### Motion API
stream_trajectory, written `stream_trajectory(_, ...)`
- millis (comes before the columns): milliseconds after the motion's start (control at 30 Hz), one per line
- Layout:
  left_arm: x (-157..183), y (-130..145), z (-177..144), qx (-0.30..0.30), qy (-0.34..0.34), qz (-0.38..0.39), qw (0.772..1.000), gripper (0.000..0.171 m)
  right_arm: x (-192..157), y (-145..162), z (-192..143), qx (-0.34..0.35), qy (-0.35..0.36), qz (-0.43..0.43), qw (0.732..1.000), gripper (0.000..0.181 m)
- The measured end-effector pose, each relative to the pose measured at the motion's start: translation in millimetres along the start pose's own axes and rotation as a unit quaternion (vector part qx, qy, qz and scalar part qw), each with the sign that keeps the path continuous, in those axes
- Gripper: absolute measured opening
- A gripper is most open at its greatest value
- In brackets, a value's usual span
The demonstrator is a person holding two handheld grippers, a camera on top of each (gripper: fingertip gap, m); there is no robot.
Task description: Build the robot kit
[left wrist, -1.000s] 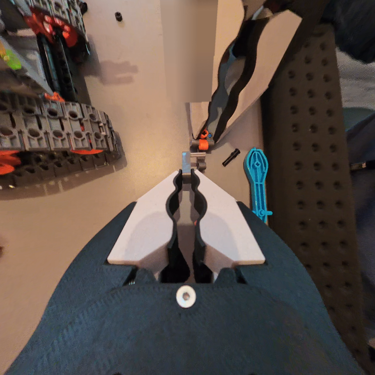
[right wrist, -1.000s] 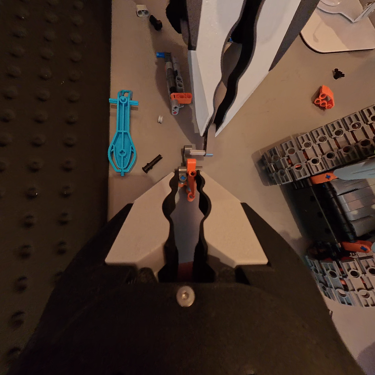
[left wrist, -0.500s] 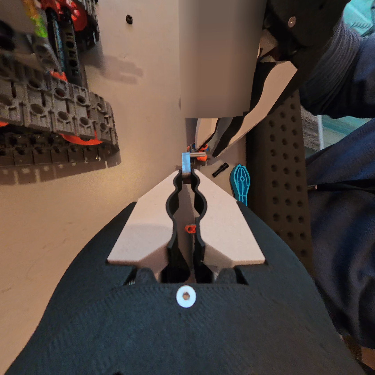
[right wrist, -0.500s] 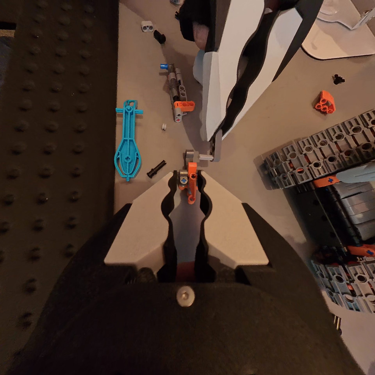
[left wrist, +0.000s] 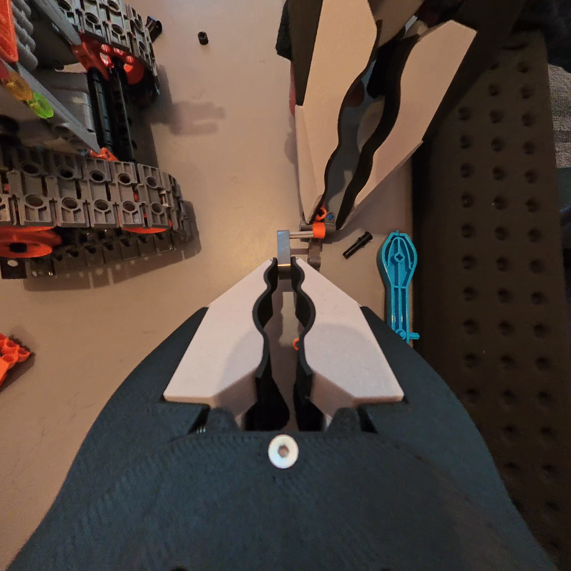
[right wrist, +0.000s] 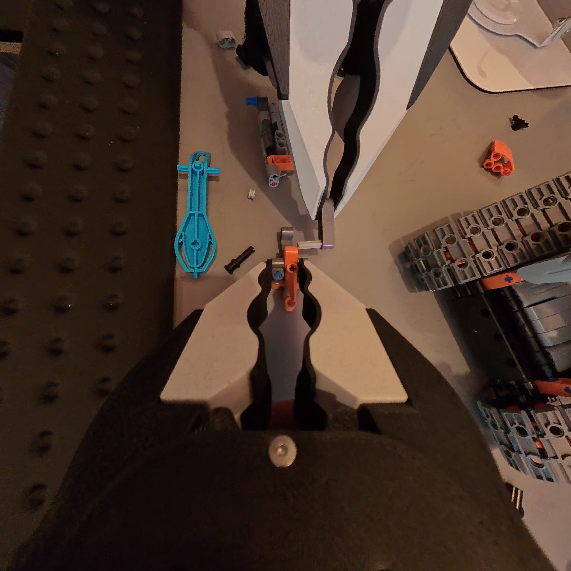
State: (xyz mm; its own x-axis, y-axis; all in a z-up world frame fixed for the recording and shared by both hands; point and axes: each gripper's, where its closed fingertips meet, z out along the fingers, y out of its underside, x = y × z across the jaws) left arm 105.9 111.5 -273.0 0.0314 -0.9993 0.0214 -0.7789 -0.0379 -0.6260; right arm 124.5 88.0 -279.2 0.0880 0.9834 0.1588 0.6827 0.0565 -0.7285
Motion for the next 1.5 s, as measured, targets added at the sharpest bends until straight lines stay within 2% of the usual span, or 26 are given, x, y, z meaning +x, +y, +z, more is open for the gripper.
stream_trajectory(300,-1.1,0.5,2.6,0.001,-0.018,0.023,1.0,0.005,0.2,0.2,0.0,0.002,0.0,0.001,1.0,0.015)
stream_trajectory(733,1.5,-0.6,3.6,0.047,-0.028,0.049,0.997,0.006,-0.5,0.3,0.1,0.009,-0.01,0.011,1.0,0.015)
stream_trajectory(1033,3.2,1.3,2.4,0.078,-0.046,0.093,0.991,0.006,-1.1,0.4,0.8,0.015,-0.019,0.02,1.0,0.014)
stream_trajectory(1200,3.9,-1.2,0.2,0.088,-0.063,0.143,0.984,0.006,-1.5,0.2,0.8,0.017,-0.021,0.019,0.999,0.014)
stream_trajectory(1500,3.6,1.7,2.5,0.102,-0.045,0.145,0.983,0.007,-1.5,0.4,0.9,0.019,-0.021,0.017,0.999,0.014)
